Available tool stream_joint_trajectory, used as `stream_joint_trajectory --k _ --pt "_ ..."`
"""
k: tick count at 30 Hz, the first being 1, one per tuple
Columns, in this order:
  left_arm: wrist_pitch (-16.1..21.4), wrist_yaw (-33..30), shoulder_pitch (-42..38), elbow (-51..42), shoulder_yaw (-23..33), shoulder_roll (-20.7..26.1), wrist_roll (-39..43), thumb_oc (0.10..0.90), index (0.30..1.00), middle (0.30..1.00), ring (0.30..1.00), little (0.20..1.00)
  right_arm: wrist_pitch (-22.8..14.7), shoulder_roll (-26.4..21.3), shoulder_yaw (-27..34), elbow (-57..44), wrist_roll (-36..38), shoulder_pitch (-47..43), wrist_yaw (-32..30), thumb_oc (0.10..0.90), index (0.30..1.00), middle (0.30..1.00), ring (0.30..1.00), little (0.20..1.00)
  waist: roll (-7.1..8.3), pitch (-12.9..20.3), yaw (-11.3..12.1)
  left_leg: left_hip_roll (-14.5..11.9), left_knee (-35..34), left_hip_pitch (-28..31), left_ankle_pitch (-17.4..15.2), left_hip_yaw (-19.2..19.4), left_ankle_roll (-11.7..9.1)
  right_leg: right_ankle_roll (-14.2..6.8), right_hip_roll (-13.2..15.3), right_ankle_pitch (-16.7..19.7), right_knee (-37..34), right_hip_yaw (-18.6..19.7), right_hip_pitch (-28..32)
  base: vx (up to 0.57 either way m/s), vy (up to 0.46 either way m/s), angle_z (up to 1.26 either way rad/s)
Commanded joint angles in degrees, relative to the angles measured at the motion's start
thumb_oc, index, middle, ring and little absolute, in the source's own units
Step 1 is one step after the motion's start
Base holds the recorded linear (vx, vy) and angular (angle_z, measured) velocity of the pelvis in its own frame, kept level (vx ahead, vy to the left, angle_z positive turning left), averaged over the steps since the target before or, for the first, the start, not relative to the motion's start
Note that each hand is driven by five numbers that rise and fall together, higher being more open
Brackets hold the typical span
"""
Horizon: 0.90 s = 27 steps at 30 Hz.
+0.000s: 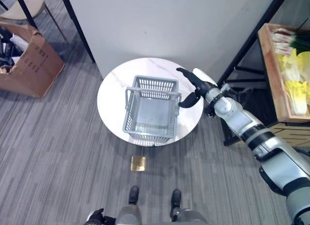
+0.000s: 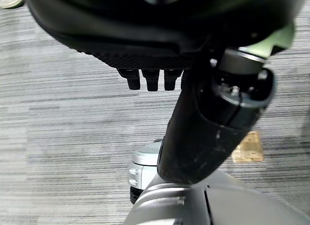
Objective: Get the vegetables into the basket
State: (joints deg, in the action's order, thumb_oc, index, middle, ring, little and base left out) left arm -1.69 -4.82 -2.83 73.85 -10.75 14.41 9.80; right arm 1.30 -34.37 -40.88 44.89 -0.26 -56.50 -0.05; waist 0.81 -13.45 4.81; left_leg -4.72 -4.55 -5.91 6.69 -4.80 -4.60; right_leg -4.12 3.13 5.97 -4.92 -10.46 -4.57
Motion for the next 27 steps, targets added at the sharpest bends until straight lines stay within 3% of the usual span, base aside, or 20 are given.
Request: stream_joint_trajectory --k 1,5,11,27 --pt "0.16 0.26 -0.91 1.70 -2.32 1.56 2.32 0.900 1.000 1.000 1.000 1.000 -1.14 -0.19 -0.31 1.45 -0.88 -10.31 -3.04 0.900 1.000 1.000 1.000 1.000 3.44 -0.34 0.09 3.22 0.05 2.88 -4.12 1.32 0.81 -4.20 4.41 1.23 0.95 3.82 -2.32 -0.07 0.019 0.28" --pt "0.05 1.23 -0.57 1.73 -4.53 0.89 3.55 0.900 1.000 1.000 1.000 1.000 0.14 2.18 -2.23 14.82 -5.19 -15.28 -3.08 0.900 1.000 1.000 1.000 1.000 1.54 -0.94 1.35 3.98 -0.35 0.89 -2.92 -0.34 0.58 -4.45 5.08 1.72 0.64 2.20 -3.41 -0.01 0.023 0.26" --pt "-0.08 1.03 -1.06 2.39 -5.03 0.43 5.42 0.900 1.000 1.000 1.000 1.000 1.23 5.27 -3.36 23.69 -9.45 -19.19 -3.82 0.900 1.000 1.000 1.000 1.000 1.02 -1.12 1.96 4.49 -0.45 -0.19 -2.57 -1.14 0.60 -4.52 5.41 1.82 0.53 1.54 -3.86 0.01 0.014 0.11" --pt "-0.25 1.13 -2.33 2.51 -5.52 0.91 5.20 0.900 1.000 1.000 1.000 1.000 1.83 8.32 -2.69 23.47 -9.27 -21.25 -4.77 0.900 1.000 1.000 1.000 1.000 2.31 -1.14 1.59 4.65 -0.40 0.11 -3.23 -0.94 1.04 -4.68 5.67 1.81 0.66 2.30 -3.91 0.00 0.004 0.01"
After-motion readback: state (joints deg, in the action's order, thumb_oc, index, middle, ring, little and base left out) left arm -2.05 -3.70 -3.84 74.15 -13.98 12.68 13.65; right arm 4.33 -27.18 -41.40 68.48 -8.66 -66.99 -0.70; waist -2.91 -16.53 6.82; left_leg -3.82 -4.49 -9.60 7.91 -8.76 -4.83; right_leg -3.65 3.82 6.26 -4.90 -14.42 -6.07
